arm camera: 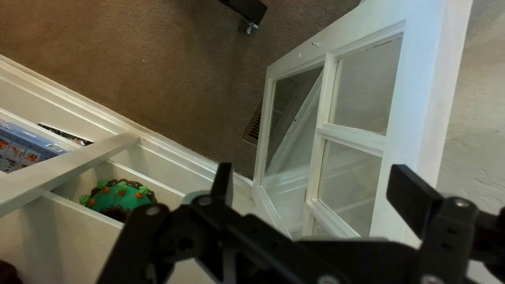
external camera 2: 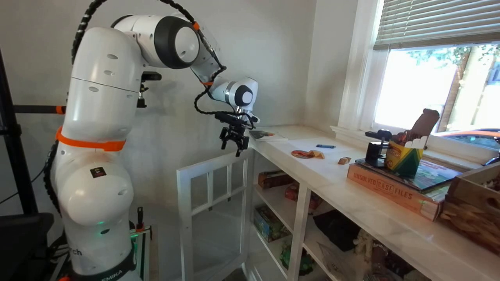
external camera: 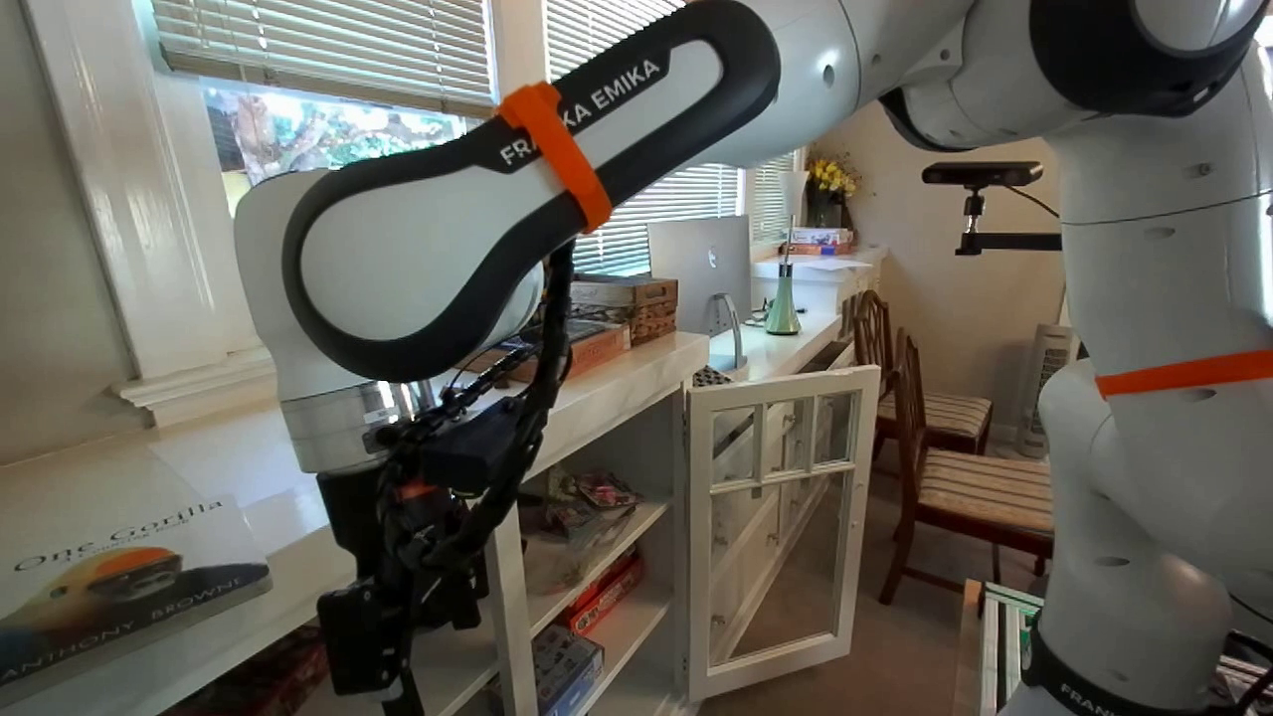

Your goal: Close the left cabinet door.

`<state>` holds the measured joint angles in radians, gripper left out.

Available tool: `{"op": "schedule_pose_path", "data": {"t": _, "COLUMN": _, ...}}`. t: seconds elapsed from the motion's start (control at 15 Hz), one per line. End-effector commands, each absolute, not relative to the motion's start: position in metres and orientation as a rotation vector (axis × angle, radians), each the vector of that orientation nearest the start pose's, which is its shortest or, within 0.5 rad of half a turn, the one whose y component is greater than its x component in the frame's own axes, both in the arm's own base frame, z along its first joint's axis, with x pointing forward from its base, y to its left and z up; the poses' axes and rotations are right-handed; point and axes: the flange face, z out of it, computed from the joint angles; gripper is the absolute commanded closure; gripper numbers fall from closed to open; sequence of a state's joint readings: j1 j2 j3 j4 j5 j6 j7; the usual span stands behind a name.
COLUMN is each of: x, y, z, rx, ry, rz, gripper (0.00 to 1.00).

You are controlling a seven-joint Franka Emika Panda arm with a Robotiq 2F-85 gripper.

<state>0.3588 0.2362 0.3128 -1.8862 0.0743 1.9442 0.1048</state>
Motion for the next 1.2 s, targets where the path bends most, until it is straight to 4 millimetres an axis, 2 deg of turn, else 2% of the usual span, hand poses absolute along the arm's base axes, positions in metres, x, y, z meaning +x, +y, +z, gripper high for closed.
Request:
{"op": "schedule_pose_path", "data": {"t": 0.0, "x": 0.466, "y": 0.378, "z": 0.37, "rx": -2.939, "ry": -0.733, "rz": 0.319, "gripper": 0.0}}
{"op": "schedule_pose_path", "data": {"t": 0.6, "x": 0.461, "y": 0.41, "z": 0.359, "rx": -2.888, "ry": -0.721, "rz": 0.347, "gripper": 0.0}}
{"op": "schedule_pose_path", "data": {"t": 1.13, "x": 0.446, "y": 0.444, "z": 0.352, "rx": -2.847, "ry": -0.797, "rz": 0.403, "gripper": 0.0}}
